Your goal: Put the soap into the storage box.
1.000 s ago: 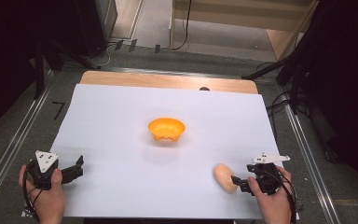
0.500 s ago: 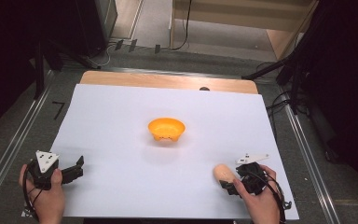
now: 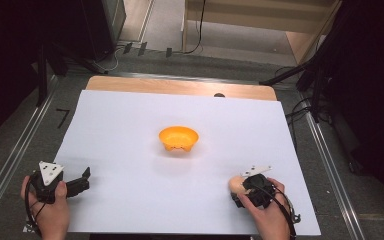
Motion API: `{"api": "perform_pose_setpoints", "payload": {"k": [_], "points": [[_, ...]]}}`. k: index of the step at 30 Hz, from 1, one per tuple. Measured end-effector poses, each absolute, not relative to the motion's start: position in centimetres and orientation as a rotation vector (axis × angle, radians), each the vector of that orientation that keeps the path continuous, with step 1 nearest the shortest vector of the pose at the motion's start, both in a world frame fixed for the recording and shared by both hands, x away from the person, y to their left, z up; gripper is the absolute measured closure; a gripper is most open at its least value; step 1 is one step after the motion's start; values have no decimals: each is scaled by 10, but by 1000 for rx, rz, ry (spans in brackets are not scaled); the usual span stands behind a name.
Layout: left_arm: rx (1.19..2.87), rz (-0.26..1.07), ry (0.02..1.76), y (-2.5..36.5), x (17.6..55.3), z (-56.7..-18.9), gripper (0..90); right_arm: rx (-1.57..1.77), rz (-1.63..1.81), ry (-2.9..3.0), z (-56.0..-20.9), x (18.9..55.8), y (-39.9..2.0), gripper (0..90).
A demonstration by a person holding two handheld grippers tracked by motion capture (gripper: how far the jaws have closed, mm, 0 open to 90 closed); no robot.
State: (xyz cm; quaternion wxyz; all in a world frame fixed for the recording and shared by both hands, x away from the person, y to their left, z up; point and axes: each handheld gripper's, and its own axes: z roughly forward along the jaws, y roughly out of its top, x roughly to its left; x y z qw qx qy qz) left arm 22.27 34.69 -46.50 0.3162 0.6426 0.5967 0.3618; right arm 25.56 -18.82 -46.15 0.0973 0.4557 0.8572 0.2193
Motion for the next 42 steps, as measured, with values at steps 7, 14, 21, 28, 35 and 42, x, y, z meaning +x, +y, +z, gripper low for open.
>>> {"api": "perform_pose_setpoints", "payload": {"k": [7,14,21,28,35,42], "points": [[1691,949,1569,347,223,-465,0,1363,628,2558,-461,259,-188,326],[1684,942,1567,348,222,-465,0,1370,592,2583,-459,262,-186,326],[1691,942,1568,348,222,-465,0,1374,603,2582,-459,263,-187,330],[1687,935,1572,349,223,-465,0,1327,561,2626,-457,265,-185,331],[1694,925,1573,349,223,-465,0,1248,636,2657,-455,267,-187,333],[1689,930,1569,349,223,-465,0,1159,662,2685,-441,278,-185,333]]}}
